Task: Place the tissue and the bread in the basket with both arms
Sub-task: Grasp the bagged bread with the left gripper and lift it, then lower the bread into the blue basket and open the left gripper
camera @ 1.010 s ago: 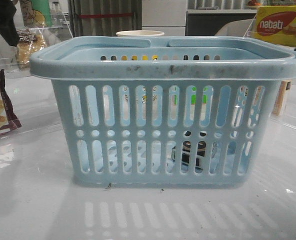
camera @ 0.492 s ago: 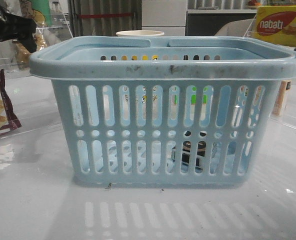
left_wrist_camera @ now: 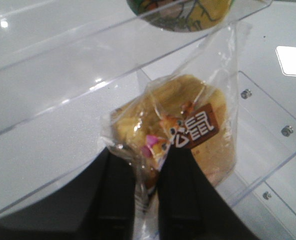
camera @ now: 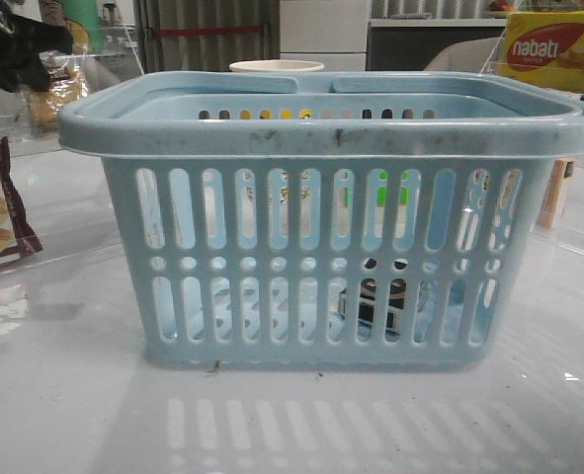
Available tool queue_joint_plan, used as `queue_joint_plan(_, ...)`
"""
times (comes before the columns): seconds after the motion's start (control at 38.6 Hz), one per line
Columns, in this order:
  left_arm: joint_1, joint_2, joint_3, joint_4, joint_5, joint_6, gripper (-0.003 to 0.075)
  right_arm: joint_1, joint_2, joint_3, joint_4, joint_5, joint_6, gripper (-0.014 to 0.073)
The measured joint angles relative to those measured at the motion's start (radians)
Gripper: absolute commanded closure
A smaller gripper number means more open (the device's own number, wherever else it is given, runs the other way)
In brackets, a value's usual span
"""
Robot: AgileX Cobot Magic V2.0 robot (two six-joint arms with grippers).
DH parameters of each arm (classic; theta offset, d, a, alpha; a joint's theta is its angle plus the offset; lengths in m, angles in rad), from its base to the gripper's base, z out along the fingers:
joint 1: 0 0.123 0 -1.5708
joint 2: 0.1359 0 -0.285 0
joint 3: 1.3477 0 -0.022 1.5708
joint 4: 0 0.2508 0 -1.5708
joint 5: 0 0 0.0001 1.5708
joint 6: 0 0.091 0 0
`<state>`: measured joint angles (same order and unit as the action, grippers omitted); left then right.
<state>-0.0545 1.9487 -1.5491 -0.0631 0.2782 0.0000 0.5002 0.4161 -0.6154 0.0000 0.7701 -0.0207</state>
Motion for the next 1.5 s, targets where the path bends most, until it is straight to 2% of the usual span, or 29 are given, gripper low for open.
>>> queue_joint_plan(0.03,0.000,0.000,-0.003,-0.002,0.010,0.000,0.0629,0.000,0.000,0.000,0.000,0.000,0.000,0.0108)
queue_joint_plan(0.31,-0.014,-0.122,-0.006,-0.006,0.116,0.000,0.0629,0.000,0.000,0.000,0.000,0.000,0.000,0.0108)
queue_joint_plan(0.57,-0.085,-0.302,-0.006,-0.006,0.203,0.066,0.0629,0.000,0.000,0.000,0.000,0.000,0.000,0.0108)
queue_joint_plan(0.88,-0.322,-0.427,-0.007,-0.006,0.415,0.180,0.0629,0.000,0.000,0.000,0.000,0.000,0.000,0.0108)
queue_joint_plan(1.19,-0.560,-0.379,-0.007,-0.008,0.454,0.187,0.0624,0.000,0.000,0.000,0.000,0.000,0.000,0.0108)
queue_joint_plan(1.29,-0.598,-0.340,-0.007,-0.008,0.456,0.187,0.0528,0.000,0.000,0.000,0.000,0.000,0.000,0.0108)
queue_joint_plan(1.42,-0.616,-0.310,-0.007,-0.010,0.456,0.187,0.0293,0.000,0.000,0.000,0.000,0.000,0.000,0.0108)
queue_joint_plan(1.5,-0.616,-0.307,-0.007,-0.019,0.456,0.187,0.0225,0.000,0.000,0.000,0.000,0.000,0.000,0.0108)
